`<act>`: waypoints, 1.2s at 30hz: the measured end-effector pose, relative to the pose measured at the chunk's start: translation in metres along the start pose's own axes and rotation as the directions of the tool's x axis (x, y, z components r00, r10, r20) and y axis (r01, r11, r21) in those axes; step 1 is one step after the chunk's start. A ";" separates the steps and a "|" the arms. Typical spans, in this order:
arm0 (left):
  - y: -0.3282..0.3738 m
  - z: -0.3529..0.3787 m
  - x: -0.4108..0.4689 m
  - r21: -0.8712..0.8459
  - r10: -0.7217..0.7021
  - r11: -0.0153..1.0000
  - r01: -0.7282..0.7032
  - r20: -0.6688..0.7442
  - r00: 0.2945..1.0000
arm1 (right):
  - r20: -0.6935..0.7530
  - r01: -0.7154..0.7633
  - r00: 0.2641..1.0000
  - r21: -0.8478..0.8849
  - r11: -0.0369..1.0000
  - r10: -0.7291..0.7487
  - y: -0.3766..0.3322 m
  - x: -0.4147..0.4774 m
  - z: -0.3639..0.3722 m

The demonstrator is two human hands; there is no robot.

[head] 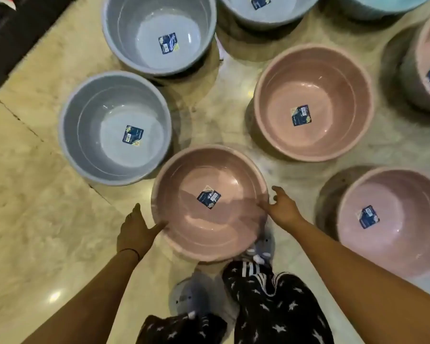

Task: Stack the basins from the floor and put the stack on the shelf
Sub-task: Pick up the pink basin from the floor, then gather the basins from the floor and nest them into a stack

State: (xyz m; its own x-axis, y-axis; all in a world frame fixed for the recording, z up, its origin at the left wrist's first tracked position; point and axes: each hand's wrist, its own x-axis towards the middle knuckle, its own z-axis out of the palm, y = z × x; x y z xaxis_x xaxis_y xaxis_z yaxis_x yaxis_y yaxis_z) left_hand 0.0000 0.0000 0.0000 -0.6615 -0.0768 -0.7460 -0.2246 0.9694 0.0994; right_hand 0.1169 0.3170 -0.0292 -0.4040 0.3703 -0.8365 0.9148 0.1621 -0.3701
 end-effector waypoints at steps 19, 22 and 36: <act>-0.002 -0.106 -0.085 -0.662 -0.085 0.744 0.092 0.043 0.995 | -0.032 0.038 0.999 0.309 0.950 -0.030 -0.059 -0.097 -0.055; -0.005 -0.154 -0.116 -0.679 -0.088 0.726 0.107 0.063 0.994 | 0.003 0.046 0.999 0.354 0.934 -0.051 -0.097 -0.134 -0.080; -0.066 -0.319 -0.117 -0.803 -0.044 0.583 0.128 0.126 0.991 | 0.124 0.023 0.988 0.483 0.875 -0.095 -0.260 -0.204 -0.066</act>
State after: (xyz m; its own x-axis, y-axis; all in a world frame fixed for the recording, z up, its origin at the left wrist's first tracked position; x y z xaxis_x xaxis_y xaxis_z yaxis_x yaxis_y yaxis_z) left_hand -0.1357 -0.1297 0.2904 -0.5558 -0.0898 -0.8264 -0.7896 0.3679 0.4911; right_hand -0.0384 0.2597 0.2637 -0.4858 0.2374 -0.8412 0.7905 -0.2914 -0.5387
